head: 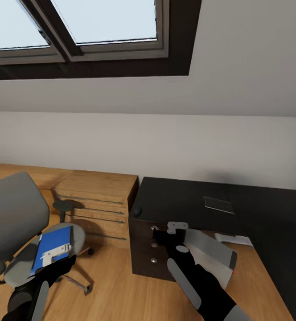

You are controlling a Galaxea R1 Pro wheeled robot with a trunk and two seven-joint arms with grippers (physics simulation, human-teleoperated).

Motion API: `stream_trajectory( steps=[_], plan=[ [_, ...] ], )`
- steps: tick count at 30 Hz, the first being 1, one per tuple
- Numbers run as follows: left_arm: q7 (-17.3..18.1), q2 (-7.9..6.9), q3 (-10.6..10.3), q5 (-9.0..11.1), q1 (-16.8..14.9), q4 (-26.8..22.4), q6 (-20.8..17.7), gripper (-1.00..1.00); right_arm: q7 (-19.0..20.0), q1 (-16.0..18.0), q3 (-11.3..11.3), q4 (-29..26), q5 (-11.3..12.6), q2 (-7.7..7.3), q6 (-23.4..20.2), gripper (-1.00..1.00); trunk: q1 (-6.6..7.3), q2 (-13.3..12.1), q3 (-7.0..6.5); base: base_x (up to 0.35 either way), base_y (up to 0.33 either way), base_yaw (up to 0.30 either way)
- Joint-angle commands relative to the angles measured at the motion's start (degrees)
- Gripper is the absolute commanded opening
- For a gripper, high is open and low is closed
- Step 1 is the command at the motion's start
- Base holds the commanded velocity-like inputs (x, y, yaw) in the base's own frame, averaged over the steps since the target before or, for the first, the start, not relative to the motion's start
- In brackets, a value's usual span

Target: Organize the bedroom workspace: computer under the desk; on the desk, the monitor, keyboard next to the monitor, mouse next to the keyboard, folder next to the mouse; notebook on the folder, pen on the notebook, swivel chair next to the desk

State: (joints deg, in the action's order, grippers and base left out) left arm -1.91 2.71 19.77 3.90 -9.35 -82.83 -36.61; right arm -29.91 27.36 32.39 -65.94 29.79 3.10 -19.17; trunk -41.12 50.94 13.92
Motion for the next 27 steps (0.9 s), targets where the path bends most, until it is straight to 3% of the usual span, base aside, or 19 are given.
stream_trajectory(
  steps=[1,5,8,12,17,27],
  plan=[
    [-0.2,0.06,0.1,0.4,-0.1,-0.1,-0.3,1.00,-0.4,0.1,0.1,-0.1,0.4,-0.03,-0.2,1.00,-0.04,0.1,0.13,0.322,0.000,0.250],
    [-0.2,0.07,-0.3,0.4,-0.1,-0.1,-0.3,1.00,-0.3,0.1,0.1,0.2,-0.6,-0.03,-0.2,1.00,-0.04,0.1,0.34,0.322,0.000,0.226],
    [-0.2,0.10,-1.6,0.4,-0.1,-0.1,-0.3,1.00,0.0,0.1,0.5,1.4,-3.0,-0.04,-0.2,1.00,-0.04,0.1,0.41,0.322,0.000,0.085],
    [-0.2,0.10,-2.2,0.4,-0.1,-0.1,-0.3,1.00,0.2,0.1,4.0,2.9,-5.4,-0.01,0.4,1.00,-0.04,0.1,0.43,0.322,0.000,0.020],
    [-0.3,0.13,-2.4,0.4,-0.1,0.0,-0.3,1.00,0.2,0.1,5.4,3.3,-6.0,-0.04,3.9,1.00,-0.04,0.1,0.44,0.311,-0.084,0.005],
    [-0.3,0.11,-2.4,0.3,-0.1,0.0,-0.3,1.00,0.1,0.1,5.7,3.4,-6.1,0.14,4.7,1.00,-0.04,0.1,0.63,0.271,-0.220,0.160]
  ],
)
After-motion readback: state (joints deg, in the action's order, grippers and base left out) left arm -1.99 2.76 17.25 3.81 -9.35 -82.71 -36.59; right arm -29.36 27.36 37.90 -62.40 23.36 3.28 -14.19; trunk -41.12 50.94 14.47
